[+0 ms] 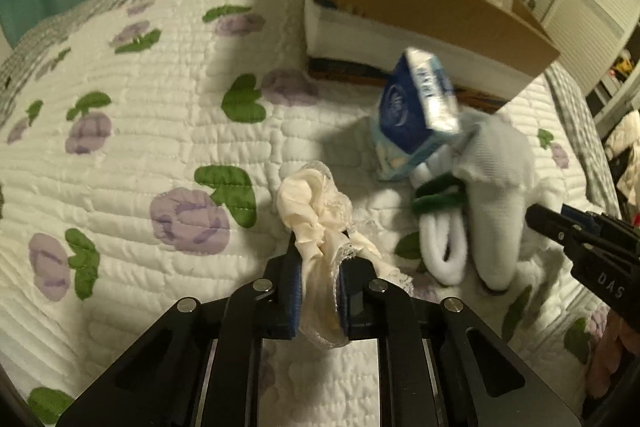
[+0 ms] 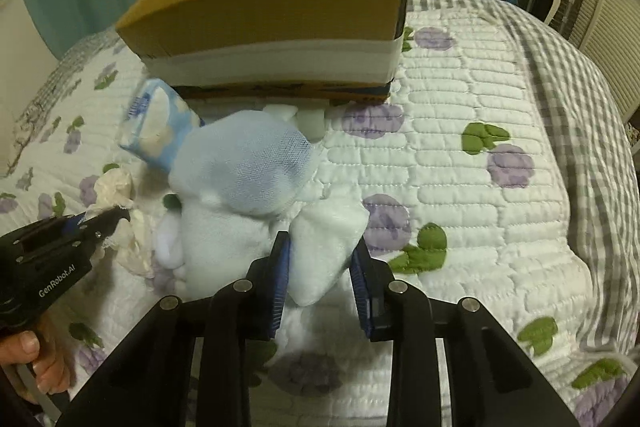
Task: Organize soft objects
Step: 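Grasp the cream lace cloth with the left tool while the right tool grasps a white sock, then carry the lace cloth and sock with both tools over the cardboard box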
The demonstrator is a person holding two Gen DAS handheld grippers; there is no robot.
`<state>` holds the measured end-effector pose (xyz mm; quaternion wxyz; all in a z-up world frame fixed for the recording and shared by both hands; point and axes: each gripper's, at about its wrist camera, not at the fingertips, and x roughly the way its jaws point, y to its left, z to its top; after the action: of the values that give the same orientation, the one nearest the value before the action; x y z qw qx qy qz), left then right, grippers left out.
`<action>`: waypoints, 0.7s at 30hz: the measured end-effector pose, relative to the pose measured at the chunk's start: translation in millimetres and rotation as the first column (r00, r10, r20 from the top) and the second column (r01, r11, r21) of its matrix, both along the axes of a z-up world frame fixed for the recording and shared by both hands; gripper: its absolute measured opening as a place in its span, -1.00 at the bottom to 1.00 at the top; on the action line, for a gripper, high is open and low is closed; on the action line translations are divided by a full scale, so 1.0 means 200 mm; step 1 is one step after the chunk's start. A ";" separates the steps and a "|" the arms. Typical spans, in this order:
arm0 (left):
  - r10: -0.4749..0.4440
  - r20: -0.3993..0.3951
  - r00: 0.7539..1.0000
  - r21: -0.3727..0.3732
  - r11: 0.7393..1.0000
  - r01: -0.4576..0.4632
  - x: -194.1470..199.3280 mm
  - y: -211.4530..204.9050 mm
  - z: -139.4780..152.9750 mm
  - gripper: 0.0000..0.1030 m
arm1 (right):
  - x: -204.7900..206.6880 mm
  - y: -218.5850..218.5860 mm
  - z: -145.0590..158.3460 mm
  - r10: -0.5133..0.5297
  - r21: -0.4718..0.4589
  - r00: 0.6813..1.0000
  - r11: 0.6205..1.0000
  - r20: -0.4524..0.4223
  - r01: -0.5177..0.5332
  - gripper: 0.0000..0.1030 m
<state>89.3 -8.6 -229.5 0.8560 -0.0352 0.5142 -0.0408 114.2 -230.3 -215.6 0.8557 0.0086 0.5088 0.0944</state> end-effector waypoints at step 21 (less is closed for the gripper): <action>-0.016 0.219 0.976 -0.021 1.000 0.021 -0.32 0.01 0.49 -0.74 | -0.48 -0.03 0.44 -0.065 -0.013 0.968 0.997 0.242 0.070 -0.44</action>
<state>25.9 -6.8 -130.7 0.9065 -0.0358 0.4166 -0.0583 19.2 -236.4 -128.6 0.9140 0.0051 0.4012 0.0599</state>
